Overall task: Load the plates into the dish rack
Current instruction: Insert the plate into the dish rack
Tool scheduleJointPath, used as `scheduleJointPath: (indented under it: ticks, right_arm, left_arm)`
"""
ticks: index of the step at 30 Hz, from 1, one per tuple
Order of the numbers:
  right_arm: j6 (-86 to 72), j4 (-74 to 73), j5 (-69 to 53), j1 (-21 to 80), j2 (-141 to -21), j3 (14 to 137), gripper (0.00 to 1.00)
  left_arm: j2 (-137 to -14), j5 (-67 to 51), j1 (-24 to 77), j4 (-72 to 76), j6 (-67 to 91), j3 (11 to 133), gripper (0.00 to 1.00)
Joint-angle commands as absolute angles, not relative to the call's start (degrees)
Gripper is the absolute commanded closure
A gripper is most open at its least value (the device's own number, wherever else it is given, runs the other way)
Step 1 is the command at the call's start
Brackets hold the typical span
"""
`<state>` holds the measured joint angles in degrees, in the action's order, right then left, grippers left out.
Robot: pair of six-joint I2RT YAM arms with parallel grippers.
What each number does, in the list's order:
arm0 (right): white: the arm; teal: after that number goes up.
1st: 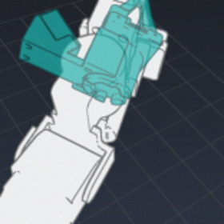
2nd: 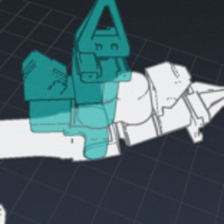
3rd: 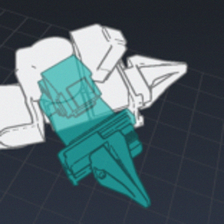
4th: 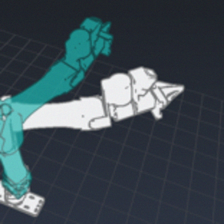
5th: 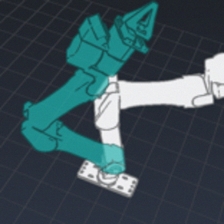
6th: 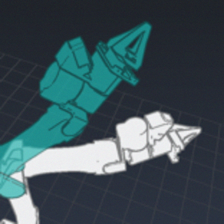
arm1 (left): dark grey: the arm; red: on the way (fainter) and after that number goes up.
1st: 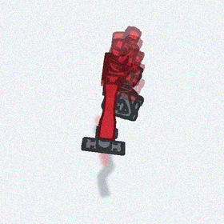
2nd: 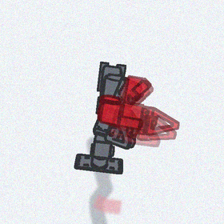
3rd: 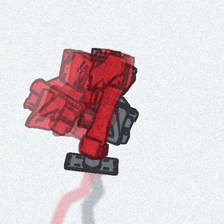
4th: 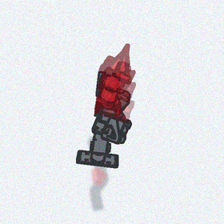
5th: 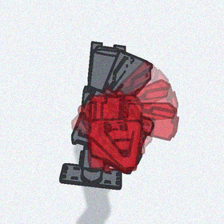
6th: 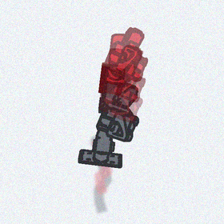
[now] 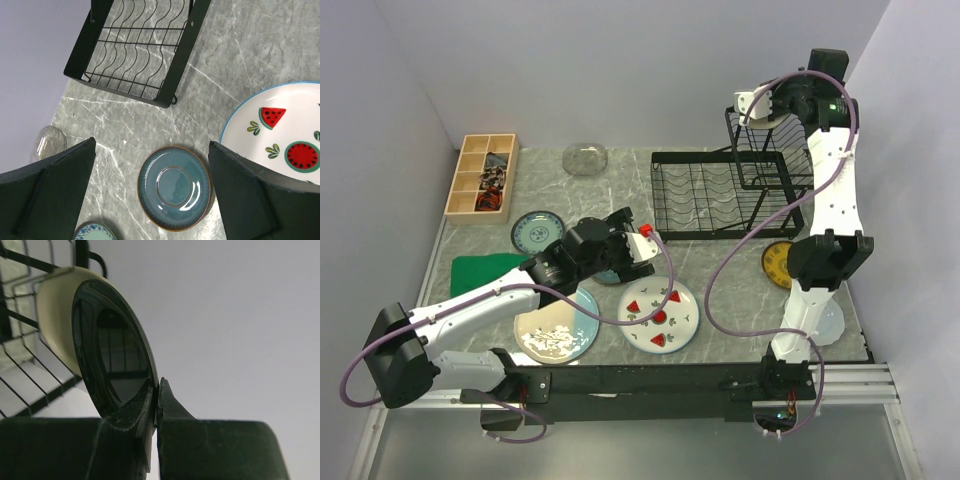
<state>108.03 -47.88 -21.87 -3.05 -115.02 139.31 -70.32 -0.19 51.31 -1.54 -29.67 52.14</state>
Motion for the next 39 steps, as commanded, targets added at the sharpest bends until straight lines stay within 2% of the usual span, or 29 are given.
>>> scheduleJointPath:
  ticks: [1, 39]
  right_arm:
    - [106.0, -43.2, -23.6, -3.3, -114.8, 139.8, 1.0]
    - [110.2, -45.3, -23.9, -2.7, -118.9, 138.7, 1.0]
  left_arm:
    - [-70.5, -0.9, 51.6, 0.2, -29.2, 52.3, 0.01]
    - [-70.7, -1.5, 51.6, 0.2, -29.1, 52.8, 0.01]
